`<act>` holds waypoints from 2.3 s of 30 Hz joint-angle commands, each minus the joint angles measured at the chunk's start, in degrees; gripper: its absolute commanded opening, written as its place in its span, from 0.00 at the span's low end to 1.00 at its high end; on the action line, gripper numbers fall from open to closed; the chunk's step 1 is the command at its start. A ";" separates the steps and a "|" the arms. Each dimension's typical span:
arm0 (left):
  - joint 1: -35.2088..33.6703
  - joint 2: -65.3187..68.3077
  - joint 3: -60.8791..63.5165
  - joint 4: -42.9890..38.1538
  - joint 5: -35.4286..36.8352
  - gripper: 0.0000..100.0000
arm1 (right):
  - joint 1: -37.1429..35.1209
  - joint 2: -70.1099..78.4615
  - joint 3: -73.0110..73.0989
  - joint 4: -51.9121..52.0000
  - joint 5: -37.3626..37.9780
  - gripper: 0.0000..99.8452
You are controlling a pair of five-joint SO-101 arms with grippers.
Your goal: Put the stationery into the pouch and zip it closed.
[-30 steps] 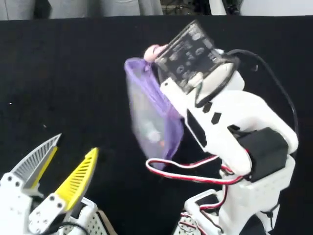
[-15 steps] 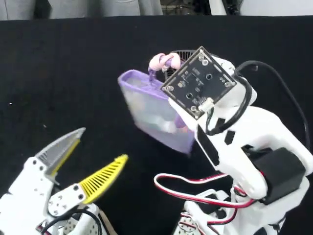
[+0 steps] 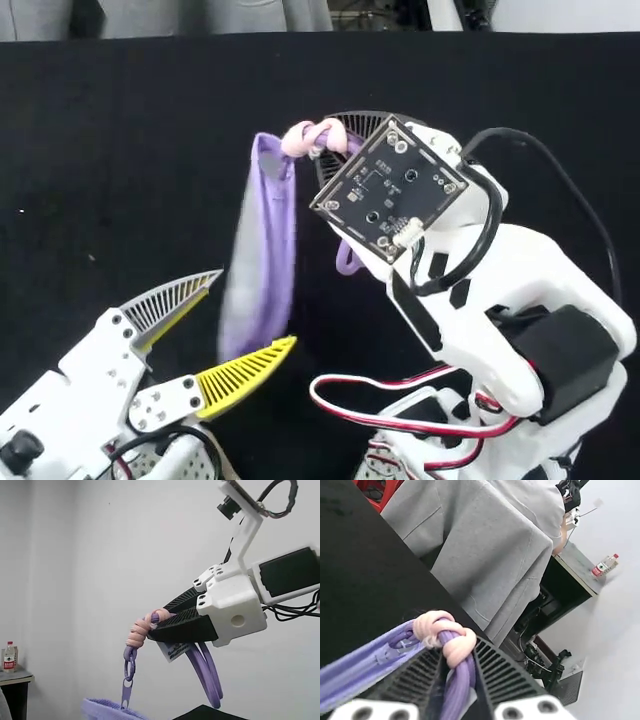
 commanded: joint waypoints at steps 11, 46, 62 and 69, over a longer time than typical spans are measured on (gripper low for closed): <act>-9.63 0.79 13.32 -14.59 -0.88 0.31 | -0.70 -2.51 -2.24 -0.26 0.26 0.01; -13.85 0.70 -0.40 -4.84 -5.01 0.03 | 17.58 -1.98 10.59 -18.46 0.44 0.01; -13.93 0.62 -8.92 0.79 -5.27 0.03 | 29.54 19.12 1.27 -20.31 0.44 0.01; -13.93 0.62 -8.57 0.79 -5.27 0.03 | 32.62 23.25 -3.12 -18.46 0.35 0.01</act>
